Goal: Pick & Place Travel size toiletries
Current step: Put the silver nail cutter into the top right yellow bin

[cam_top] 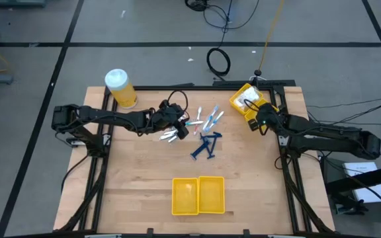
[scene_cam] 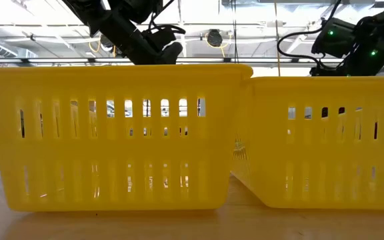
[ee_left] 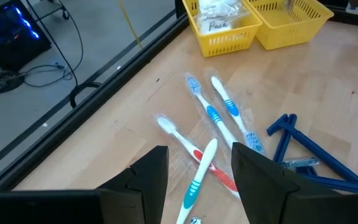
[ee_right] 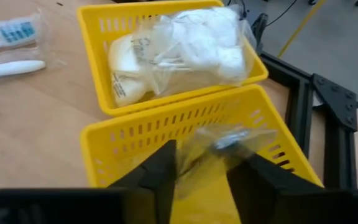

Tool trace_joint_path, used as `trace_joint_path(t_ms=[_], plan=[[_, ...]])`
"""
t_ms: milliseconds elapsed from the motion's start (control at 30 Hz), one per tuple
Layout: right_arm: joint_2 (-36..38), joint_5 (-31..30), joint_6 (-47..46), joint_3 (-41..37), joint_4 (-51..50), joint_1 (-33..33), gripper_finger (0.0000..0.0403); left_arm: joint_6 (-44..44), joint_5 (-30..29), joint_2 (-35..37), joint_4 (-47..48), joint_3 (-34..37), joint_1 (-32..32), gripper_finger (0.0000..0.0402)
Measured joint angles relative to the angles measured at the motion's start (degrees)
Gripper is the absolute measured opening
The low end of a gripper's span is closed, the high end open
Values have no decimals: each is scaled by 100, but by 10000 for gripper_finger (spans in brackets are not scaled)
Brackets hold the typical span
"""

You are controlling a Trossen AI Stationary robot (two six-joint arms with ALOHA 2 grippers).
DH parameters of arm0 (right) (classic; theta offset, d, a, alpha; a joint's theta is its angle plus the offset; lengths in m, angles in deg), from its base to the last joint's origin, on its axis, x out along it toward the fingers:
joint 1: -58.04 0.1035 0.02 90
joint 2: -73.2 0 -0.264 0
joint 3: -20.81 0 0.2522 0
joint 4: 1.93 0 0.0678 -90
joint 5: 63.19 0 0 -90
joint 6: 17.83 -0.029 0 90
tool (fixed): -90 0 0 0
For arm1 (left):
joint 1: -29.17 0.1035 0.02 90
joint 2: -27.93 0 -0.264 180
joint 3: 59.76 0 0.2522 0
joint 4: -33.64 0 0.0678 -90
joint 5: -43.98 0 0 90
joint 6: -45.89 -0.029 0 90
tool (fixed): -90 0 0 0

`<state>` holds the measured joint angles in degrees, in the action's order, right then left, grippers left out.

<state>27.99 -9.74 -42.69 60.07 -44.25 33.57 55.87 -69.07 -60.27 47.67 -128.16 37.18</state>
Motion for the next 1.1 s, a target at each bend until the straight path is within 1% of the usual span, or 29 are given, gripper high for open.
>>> trace_joint_path(t_ms=[233,400,533,600,667,767,867,933,1000,1067,1100], plan=[[0,56,-1,0,13,0,208,70,0,0,0,0,2,170],[10,51,33,0,189,0,237,73,0,0,4,0,2,170],[160,72,113,0,497,6,241,77,2,0,127,0,2,170],[312,91,218,0,612,36,241,81,2,0,360,0,2,170],[479,291,298,0,720,68,241,153,5,0,772,0,0,170],[742,703,347,0,883,111,242,637,14,0,1495,0,79,170],[927,1080,354,0,1067,149,240,1223,7,0,2193,9,352,170],[988,1286,354,1,1212,175,236,1652,16,0,2401,76,589,170],[1005,1439,373,2,1298,203,233,1989,299,0,2404,168,863,170],[1005,1466,431,2,1389,252,232,2090,770,-3,2309,254,1122,170],[1003,1465,444,2,1394,281,232,2129,874,-41,2245,295,1224,170]])
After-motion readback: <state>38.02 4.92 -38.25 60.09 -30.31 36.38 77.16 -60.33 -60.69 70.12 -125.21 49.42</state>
